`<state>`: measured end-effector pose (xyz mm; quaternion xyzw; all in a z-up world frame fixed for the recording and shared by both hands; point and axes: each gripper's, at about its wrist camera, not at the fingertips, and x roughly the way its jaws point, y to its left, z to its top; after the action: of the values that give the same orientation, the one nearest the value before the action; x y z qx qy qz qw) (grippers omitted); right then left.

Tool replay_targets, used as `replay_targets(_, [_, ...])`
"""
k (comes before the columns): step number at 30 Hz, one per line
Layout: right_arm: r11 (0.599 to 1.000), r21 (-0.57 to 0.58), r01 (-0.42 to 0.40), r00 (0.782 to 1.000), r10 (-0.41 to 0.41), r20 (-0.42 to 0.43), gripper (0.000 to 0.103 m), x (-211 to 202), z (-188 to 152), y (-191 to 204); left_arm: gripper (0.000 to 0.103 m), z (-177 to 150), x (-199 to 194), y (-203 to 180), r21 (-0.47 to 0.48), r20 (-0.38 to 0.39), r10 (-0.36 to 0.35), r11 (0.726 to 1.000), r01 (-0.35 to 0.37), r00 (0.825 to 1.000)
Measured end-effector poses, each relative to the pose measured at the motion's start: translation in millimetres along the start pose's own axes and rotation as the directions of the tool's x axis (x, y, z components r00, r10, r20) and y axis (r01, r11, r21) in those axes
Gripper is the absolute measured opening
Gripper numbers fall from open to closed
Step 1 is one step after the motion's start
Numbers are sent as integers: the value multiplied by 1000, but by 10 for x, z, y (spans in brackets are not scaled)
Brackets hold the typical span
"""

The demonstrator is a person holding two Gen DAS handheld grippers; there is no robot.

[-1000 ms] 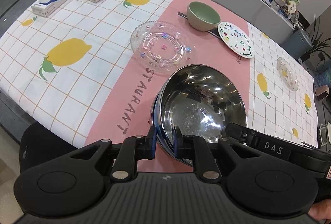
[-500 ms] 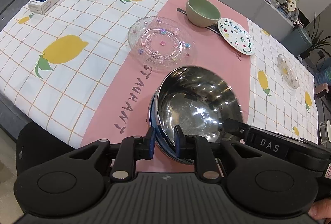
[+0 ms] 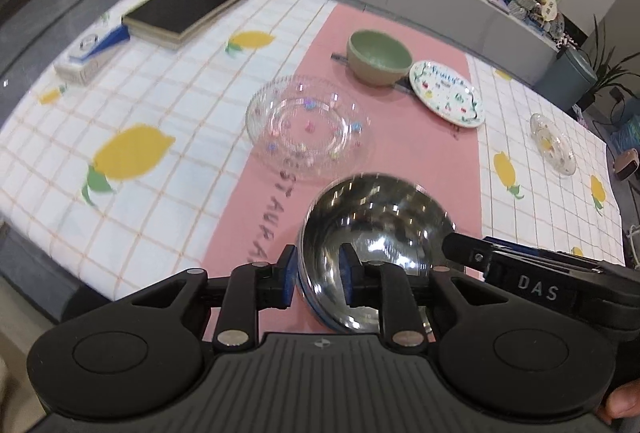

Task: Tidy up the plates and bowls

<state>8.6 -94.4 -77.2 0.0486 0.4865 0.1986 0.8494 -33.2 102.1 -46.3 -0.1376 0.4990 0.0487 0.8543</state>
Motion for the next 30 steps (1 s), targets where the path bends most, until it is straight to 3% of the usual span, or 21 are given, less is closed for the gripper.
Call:
replay_targets(5, [1000,13,-1,999,0,48,43,-87,123,-64,29,176,-97,-35,41,54,-49,998,47,997])
replay_targets(15, [997,74,31,994,-38,106,43,-55,497,-336,29,607,-89,-158,158,124,-107,984,87,986])
replay_targets(25, [992,123,25,988,-44,148,43,274,914,-586,29,1152,298,-138,188,103,-193,967,171,976])
replay_targets(30, [991,132,38,988,-57,143,43,565,1136,-562,30,1441,584,-137,197,90,-191,965,171,977])
